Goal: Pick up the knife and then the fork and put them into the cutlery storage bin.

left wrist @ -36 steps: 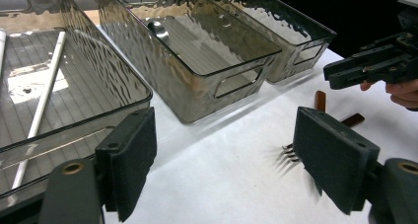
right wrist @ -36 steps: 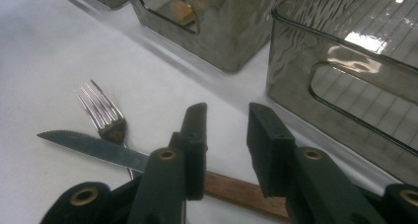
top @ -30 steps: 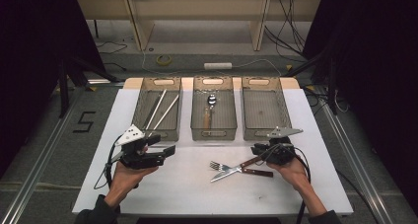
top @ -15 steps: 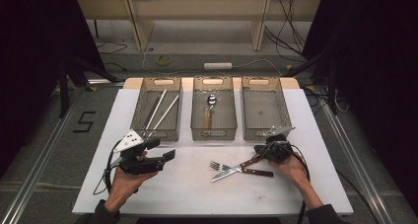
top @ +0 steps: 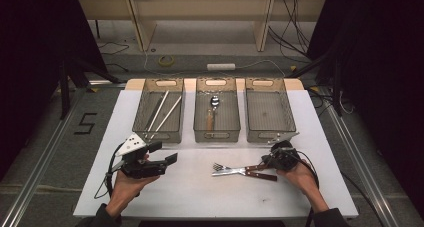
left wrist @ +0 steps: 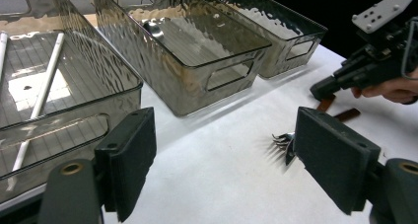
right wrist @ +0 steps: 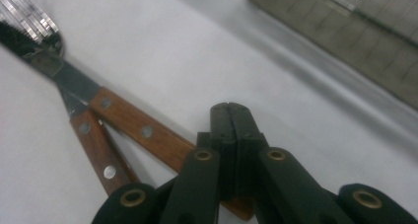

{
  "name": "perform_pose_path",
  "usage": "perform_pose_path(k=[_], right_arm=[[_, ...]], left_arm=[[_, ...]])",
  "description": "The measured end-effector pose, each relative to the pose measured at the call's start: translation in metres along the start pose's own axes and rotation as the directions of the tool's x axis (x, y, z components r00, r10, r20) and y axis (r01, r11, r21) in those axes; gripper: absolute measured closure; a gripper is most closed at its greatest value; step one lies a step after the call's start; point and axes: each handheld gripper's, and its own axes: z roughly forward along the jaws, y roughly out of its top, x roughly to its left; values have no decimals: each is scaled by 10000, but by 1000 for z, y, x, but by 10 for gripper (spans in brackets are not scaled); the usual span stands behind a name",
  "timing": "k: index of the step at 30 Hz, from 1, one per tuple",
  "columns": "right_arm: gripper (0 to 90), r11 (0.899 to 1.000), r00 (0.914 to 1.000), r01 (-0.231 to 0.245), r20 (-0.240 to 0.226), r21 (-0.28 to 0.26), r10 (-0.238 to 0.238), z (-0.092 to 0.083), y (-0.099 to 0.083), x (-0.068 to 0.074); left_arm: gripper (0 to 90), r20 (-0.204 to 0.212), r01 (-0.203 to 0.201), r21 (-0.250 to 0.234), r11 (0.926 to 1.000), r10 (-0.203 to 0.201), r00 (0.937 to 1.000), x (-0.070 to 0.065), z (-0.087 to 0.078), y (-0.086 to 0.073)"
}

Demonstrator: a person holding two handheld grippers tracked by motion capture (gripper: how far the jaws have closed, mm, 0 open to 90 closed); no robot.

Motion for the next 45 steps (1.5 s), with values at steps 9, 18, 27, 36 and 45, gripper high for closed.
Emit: perform_pose_path(k=[9, 18, 27, 36, 45], right_arm=[[900, 9993, 9996, -215, -202, 321, 221, -10, -13, 13], [900, 9976, 9986, 112, -523, 684, -76, -19, -25, 31], [894, 9920, 9936, 664, -984, 1077, -558, -22, -26, 40], [593, 9867, 9848, 1382, -1176, 861, -1277, -35, -12, 46], [387, 9664, 9763, 1991, -1186, 1624, -1812, -24, -2, 55]], left_arm=[[240, -4, 73, -10, 10000, -73, 10000, 1, 0, 0], [239, 61, 67, -115, 9999, -66, 10000, 0, -1, 0], [239, 96, 133, -266, 9996, -131, 9999, 0, -4, 0], [235, 102, 132, -403, 9991, -128, 9999, 0, -7, 0], [227, 57, 54, -466, 9989, -51, 10000, -1, -10, 0]])
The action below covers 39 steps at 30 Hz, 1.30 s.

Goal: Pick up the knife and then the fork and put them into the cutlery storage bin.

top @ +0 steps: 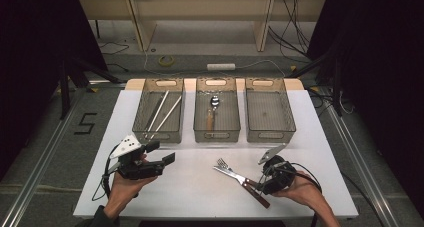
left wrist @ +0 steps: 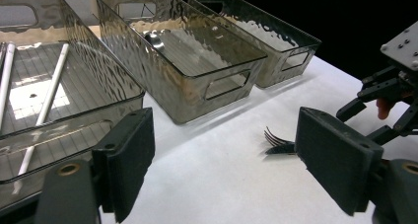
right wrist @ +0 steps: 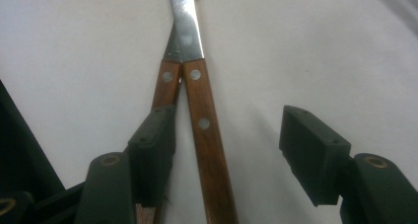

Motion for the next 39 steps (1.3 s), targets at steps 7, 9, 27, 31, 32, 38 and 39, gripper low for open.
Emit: perform_pose_path(k=[7, 9, 27, 31, 32, 38, 39], right_arm=[[420, 9995, 9996, 232, 132, 228, -235, 5, 6, 2], [442, 9989, 9994, 305, 152, 358, -310, 7, 7, 3], [616, 9943, 9965, 832, -86, 671, -828, 16, 13, 4], [648, 9930, 9958, 914, -36, 753, -914, 16, 13, 6], [654, 9925, 9954, 961, -47, 760, -961, 16, 14, 6], [697, 9902, 9946, 1023, 101, 956, -1037, 17, 17, 9], [710, 9913, 9954, 943, 105, 915, -956, 17, 17, 9]], left_arm=[[223, 5, -5, -88, 10000, 5, 10000, 0, -2, 0], [223, 6, -14, -117, 9999, 14, 10000, 0, -3, 0], [221, -9, -79, -45, 10000, 79, 10000, -1, -2, -1], [220, -21, -110, -39, 9999, 110, 9999, -1, -2, -1], [220, -19, -121, -33, 9999, 120, 9999, -1, -2, -1], [220, -41, -89, -30, 10000, 89, 10000, -1, -2, -1], [220, -45, -111, -26, 9999, 110, 9999, -1, -2, -2]])
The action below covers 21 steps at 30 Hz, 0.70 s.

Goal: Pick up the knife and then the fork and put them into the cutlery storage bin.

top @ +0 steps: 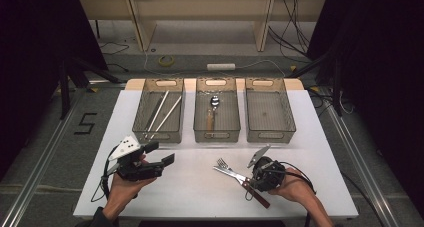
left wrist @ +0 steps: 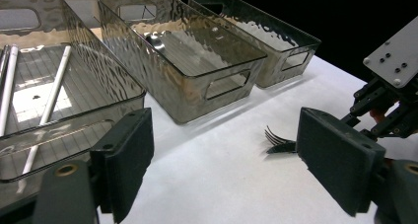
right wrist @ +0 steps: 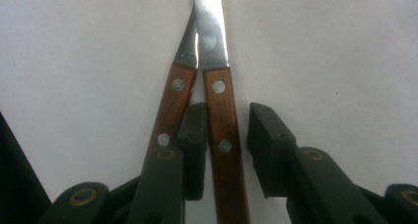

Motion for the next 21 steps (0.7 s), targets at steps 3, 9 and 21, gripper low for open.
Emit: perform_pose_path(k=[3, 9, 21], right_arm=[[735, 9999, 9999, 159, -29, 67, -159, 0, 0, 0], [750, 9987, 9989, 463, -49, 217, -462, 0, 2, 0], [773, 9977, 9972, 653, -389, 194, -645, -2, 2, -2]], left_arm=[[220, 12, -17, -3, 10000, 17, 10000, -1, 0, 0], [220, 23, -46, 56, 10000, 46, 10000, 0, 1, -1], [221, 21, 1, 35, 10000, -1, 10000, 0, 1, -1]])
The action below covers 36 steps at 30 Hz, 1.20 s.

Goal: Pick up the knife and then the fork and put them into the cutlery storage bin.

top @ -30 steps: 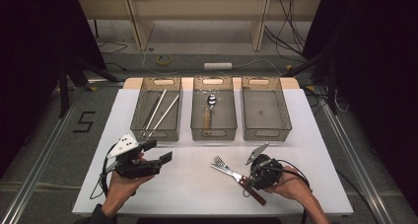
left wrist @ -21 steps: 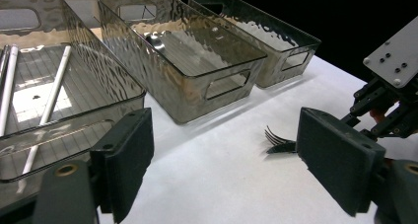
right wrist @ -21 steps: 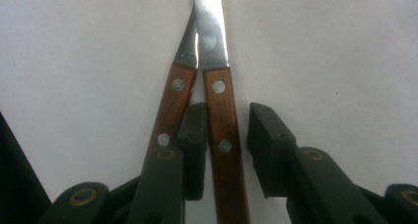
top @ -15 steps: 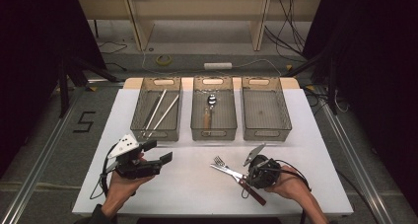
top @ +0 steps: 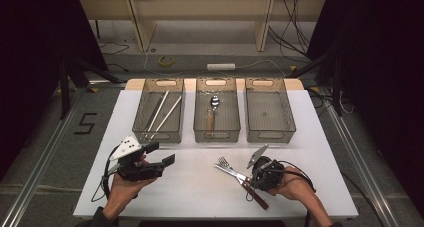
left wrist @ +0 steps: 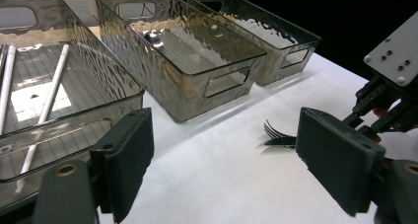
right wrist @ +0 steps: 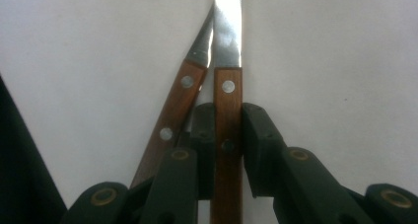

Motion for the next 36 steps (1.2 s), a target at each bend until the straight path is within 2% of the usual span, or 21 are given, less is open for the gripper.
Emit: perform_pose_path(k=[1, 5, 10, 15, 18, 25, 29, 36], right_arm=[[773, 9999, 9999, 132, -80, -22, -132, -1, 0, -1], [773, 9998, 10000, -16, -67, -186, 15, -5, -1, -2], [774, 9978, 9993, -349, -142, -567, 342, -13, -4, -6], [774, 9927, 9975, -575, -467, -1062, 528, -19, -6, -10], [773, 9901, 9965, -724, -504, -1200, 668, -20, -7, -12], [773, 9711, 9912, -1171, -856, -2081, 1012, -32, -7, -26], [774, 9546, 9861, -1558, -971, -2540, 1351, -39, -5, -36], [774, 9379, 9834, -1732, -1055, -3004, 1478, -48, 0, -49]], left_arm=[[220, 5, 4, 13, 10000, -4, 10000, 0, 0, 0], [221, -19, -3, -28, 10000, 3, 10000, 1, -1, 0], [220, -23, 37, -91, 10000, -37, 10000, 1, -2, 0], [220, 47, 173, -151, 9997, -173, 9998, 3, -1, 1], [221, 32, 212, -203, 9996, -211, 9998, 3, -1, 0], [220, -37, 214, -328, 9992, -215, 9998, 6, -3, 1], [220, -65, 273, -382, 9989, -276, 9996, 8, -3, 1], [220, -124, 249, -388, 9989, -254, 9996, 10, -2, 2]])
